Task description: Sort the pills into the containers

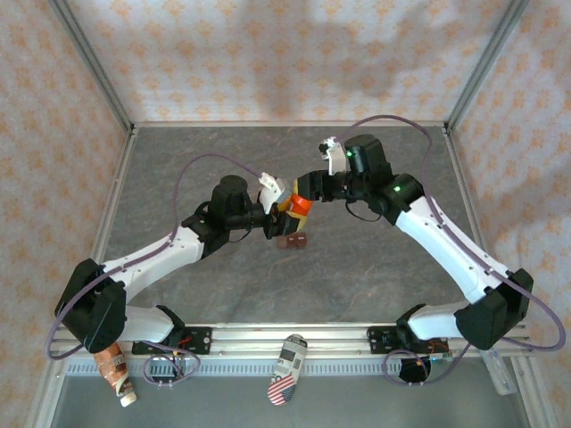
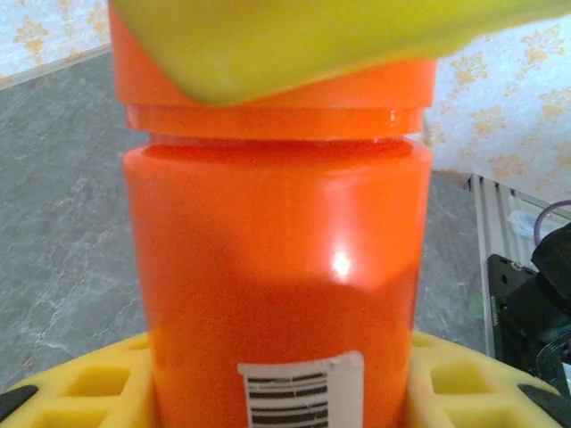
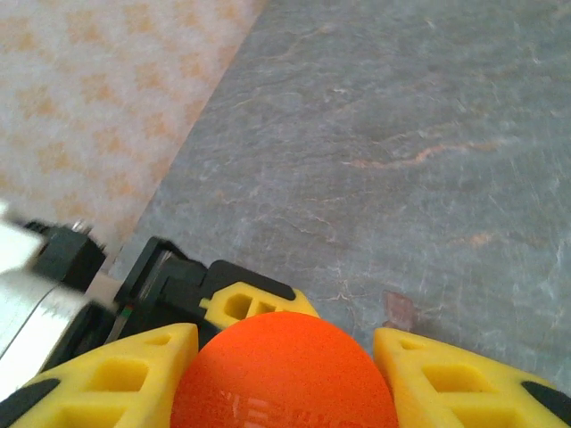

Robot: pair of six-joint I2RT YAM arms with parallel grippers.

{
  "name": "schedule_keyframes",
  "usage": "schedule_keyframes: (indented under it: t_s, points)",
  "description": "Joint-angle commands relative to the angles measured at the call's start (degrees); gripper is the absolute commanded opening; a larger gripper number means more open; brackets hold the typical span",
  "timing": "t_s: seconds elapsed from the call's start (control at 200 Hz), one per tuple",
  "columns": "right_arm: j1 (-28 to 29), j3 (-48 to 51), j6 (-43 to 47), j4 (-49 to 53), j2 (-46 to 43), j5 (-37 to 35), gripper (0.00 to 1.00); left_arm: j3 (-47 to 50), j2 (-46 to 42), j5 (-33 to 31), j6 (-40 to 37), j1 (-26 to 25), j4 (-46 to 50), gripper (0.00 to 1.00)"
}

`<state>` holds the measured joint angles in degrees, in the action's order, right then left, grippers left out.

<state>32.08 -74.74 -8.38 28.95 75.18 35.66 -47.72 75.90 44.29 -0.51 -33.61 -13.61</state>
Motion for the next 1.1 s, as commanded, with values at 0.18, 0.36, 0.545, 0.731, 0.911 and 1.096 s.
schedule_keyframes:
  t_s: [0.18,0.36,0.545,0.731,0.911,1.096]
  points:
    - [-6.6,0.6,13.8,-0.1,0.9,18.1,0.36,0.7,-0.2,6.8,7.4,0.6,-9.9,0.00]
    - [-7.6,-1.2,16.1,3.6,2.1,20.9,0.34,0.9,0.3,7.9,7.9,0.7,-10.0,0.00]
    - [-7.9,-0.5,9.2,-0.1,1.6,21.3,0.67,0.5,0.2,4.3,5.8,0.9,-8.1,0.00]
    - [-7.8,2.7,-6.8,-7.4,-3.7,10.8,0.83,0.4,-1.3,-5.2,-0.7,0.9,-3.1,0.00]
    - [-4.6,4.7,-22.9,-6.7,-6.5,-5.0,0.83,0.4,-1.0,-10.8,-4.5,0.8,-1.2,0.00]
    - [1.9,4.4,-23.4,-3.9,-5.8,-18.6,0.84,1.0,-0.4,-12.3,-6.2,0.8,-1.5,0.00]
